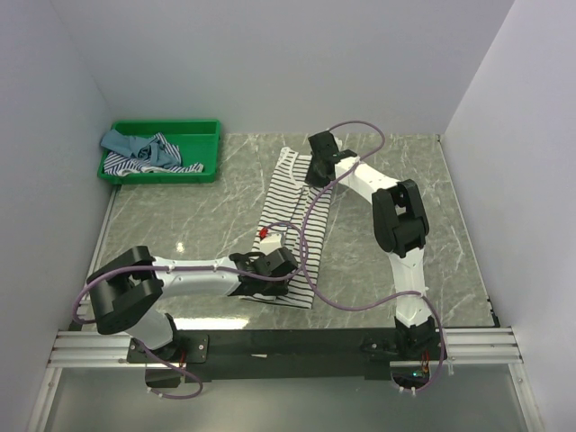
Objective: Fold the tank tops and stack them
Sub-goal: Fold the tank top
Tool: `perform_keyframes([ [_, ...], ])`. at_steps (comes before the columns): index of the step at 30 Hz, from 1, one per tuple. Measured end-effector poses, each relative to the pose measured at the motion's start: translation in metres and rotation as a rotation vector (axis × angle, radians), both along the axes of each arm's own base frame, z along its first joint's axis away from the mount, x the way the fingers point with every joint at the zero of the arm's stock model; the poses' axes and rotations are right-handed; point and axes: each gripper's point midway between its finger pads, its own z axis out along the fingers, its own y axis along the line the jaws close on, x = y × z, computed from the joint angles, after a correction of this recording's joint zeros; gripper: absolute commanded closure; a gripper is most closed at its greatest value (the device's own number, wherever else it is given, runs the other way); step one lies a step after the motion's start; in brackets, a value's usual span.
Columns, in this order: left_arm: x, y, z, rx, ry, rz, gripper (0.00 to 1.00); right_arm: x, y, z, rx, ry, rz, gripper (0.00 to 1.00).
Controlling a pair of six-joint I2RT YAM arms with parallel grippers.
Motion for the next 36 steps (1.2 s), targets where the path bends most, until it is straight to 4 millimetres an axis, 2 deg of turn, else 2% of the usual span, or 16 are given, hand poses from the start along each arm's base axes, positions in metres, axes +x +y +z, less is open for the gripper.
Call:
perform_keyframes([
  [7, -0.002, -0.001, 0.000, 0.007, -0.004, -0.006, 0.63, -0.001, -0.001, -0.003, -0.002, 0.004, 0.000, 1.00],
  [10, -0.005, -0.001, 0.001, 0.017, -0.005, -0.016, 0.71, -0.001, -0.001, -0.003, -0.001, 0.004, 0.000, 1.00],
  [13, -0.006, -0.001, 0.002, 0.026, -0.003, -0.022, 0.74, -0.001, -0.001, -0.003, -0.001, 0.004, 0.000, 1.00],
  [16, -0.007, 0.000, 0.002, 0.037, -0.003, -0.022, 0.80, -0.001, 0.000, -0.003, 0.003, 0.003, 0.001, 1.00],
  [17, -0.008, 0.001, 0.002, 0.041, -0.004, -0.024, 0.86, 0.000, 0.000, -0.002, 0.007, 0.000, 0.001, 1.00],
  [22, -0.011, 0.003, 0.001, 0.054, 0.001, -0.029, 0.99, 0.004, 0.009, 0.003, 0.050, -0.021, 0.025, 1.00],
  [32, -0.014, 0.003, 0.000, 0.057, 0.005, -0.033, 0.99, 0.007, 0.019, 0.005, 0.079, -0.026, 0.050, 1.00],
  [36, -0.015, 0.002, 0.000, 0.057, 0.006, -0.034, 1.00, 0.008, 0.022, -0.010, 0.069, -0.005, 0.054, 1.00],
])
